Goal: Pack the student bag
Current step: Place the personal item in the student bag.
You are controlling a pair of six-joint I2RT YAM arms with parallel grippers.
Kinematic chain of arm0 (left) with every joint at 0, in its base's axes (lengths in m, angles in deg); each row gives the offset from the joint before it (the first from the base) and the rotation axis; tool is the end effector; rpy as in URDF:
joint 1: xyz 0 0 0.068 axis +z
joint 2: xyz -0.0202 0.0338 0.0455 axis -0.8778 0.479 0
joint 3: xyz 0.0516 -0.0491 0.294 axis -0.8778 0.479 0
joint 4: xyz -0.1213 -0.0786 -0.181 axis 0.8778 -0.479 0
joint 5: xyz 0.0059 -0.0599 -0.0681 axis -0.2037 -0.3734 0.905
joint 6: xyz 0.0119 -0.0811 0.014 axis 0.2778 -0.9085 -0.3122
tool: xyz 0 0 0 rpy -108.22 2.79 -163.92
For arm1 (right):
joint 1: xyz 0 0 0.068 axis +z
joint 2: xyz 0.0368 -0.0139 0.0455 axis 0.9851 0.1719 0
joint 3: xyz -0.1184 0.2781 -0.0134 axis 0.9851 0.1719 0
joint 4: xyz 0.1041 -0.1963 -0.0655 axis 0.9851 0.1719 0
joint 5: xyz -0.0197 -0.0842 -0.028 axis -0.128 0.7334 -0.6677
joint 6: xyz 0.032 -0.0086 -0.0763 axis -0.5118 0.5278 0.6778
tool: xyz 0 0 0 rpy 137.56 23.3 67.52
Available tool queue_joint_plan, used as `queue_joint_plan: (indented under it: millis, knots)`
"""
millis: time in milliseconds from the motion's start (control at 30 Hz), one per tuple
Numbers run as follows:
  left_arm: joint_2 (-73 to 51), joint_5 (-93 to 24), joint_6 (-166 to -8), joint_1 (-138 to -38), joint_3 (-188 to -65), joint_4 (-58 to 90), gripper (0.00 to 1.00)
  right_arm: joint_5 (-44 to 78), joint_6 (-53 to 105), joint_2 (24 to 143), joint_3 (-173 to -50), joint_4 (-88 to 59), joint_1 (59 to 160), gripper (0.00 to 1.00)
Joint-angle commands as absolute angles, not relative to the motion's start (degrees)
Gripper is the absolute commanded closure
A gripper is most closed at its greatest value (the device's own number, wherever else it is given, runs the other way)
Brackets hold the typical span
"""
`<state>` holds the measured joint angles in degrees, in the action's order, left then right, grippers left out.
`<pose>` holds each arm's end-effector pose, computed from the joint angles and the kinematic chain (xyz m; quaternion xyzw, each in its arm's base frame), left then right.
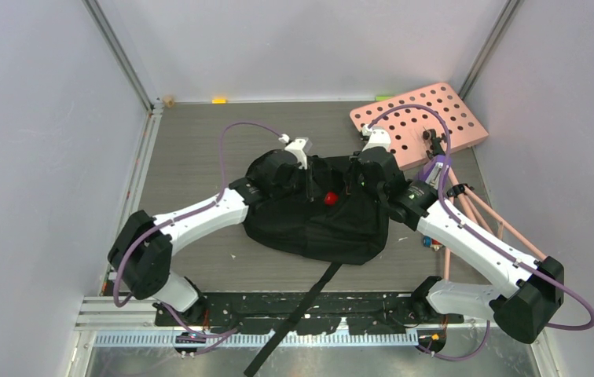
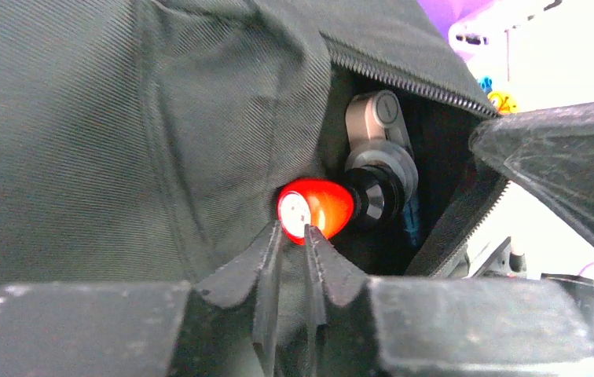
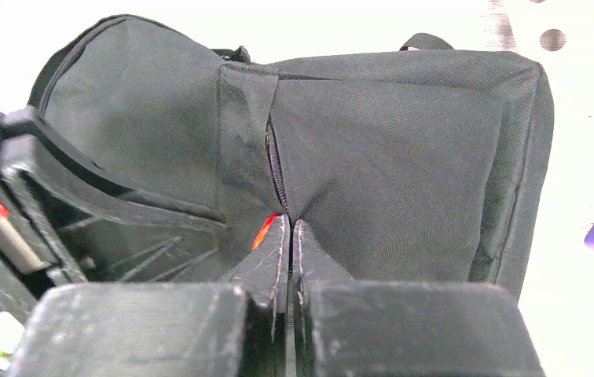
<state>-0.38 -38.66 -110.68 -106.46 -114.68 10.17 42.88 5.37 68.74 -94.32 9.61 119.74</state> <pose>0.2398 -0.2477 0.2965 0.0905 0.8592 -0.3485 0.3635 0.2000 0.1358 0.3391 -0.0155 0.8672 0.1464 0.4756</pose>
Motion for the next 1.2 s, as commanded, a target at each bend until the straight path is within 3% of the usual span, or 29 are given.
queue_joint_plan:
  millis: [0,100,367,567,733,867,1033,1167]
  knots:
    - [2.54,-39.18,-110.85,-108.85,-116.27,11.07,0.85,44.22,4.84,67.55,-97.07,8.06,119.83,1.0]
    - [5.65,-39.03,-111.06,-111.11,-118.64,11.05,0.9,44.25,4.84,67.51,-97.08,8.18,119.83,1.0]
    - [10.21,-38.67,-112.89,-114.9,-122.32,15.85,0.9,44.47,4.76,67.6,-96.87,7.96,119.78,1.0]
    - [6.34,-48.02,-109.85,-114.91,-121.25,10.87,0.88,44.28,4.78,67.71,-96.88,7.73,119.83,1.0]
    - [1.34,-56.4,-107.37,-115.47,-119.77,7.79,0.77,45.04,5.09,67.48,-96.46,7.45,119.81,1.0]
    - [0.68,-60.44,-109.1,-115.57,-119.3,8.11,0.61,44.86,4.95,67.72,-96.36,7.34,119.83,1.0]
    - [2.26,-64.58,-109.25,-115.85,-119.68,10.72,0.33,44.93,4.84,67.71,-96.16,7.42,119.83,1.0]
    - [4.2,-67.69,-108.32,-116.0,-119.46,13.4,0.23,45.23,4.75,67.36,-95.78,7.36,119.83,1.0]
